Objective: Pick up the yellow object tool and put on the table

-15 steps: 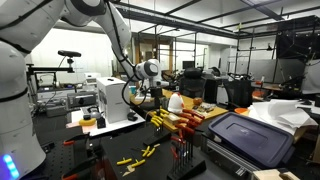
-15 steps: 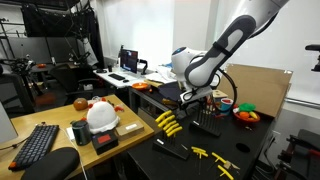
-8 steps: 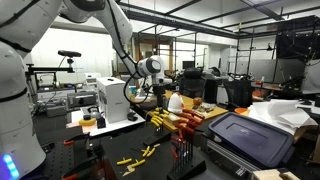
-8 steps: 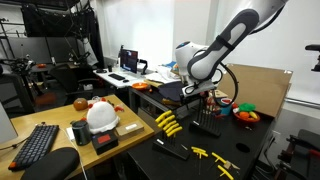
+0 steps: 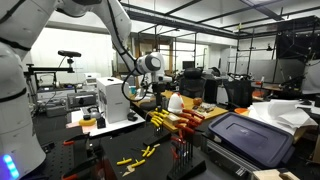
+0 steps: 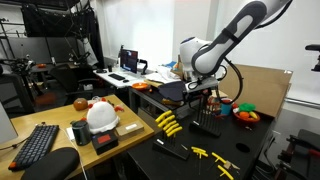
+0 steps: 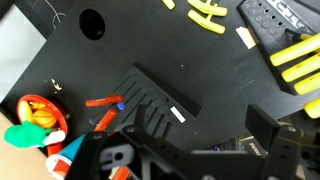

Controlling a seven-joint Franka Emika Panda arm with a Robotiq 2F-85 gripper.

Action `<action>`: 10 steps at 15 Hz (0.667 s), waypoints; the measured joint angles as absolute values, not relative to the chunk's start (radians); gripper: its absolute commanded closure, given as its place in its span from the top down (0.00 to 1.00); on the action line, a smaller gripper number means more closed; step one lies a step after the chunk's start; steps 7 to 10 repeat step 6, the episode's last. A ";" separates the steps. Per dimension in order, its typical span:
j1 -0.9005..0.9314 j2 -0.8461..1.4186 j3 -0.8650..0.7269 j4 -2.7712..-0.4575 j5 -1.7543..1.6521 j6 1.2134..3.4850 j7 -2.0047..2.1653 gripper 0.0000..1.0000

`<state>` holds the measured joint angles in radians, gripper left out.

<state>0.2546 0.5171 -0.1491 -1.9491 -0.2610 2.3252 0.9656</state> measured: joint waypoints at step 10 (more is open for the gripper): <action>0.253 0.513 -0.145 -1.955 -0.261 2.325 0.966 1.00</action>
